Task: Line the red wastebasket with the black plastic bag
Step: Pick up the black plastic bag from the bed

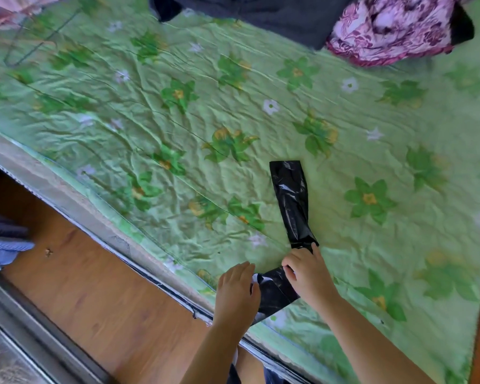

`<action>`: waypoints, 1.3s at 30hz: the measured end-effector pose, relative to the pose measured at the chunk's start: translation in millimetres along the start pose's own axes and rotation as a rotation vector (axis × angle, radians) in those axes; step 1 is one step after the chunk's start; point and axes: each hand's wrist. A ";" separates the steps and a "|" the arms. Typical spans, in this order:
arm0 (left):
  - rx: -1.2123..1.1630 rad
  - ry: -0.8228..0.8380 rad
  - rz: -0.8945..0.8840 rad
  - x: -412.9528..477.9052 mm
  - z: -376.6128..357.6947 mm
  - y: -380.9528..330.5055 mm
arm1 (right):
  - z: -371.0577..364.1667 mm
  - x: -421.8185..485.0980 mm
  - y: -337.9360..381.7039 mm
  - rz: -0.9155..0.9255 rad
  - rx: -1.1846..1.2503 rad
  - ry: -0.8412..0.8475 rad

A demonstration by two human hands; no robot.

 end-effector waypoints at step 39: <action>-0.139 0.215 -0.540 -128.5 138.8 -136.6 | 199.0 -204.9 79.9 -0.576 0.532 -0.332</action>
Point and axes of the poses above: each hand's wrist, its own x-axis towards the middle knuckle, its own z-axis out of the back of the hand, y = z × x, and after that the axes turned 3 degrees about -x, right-handed
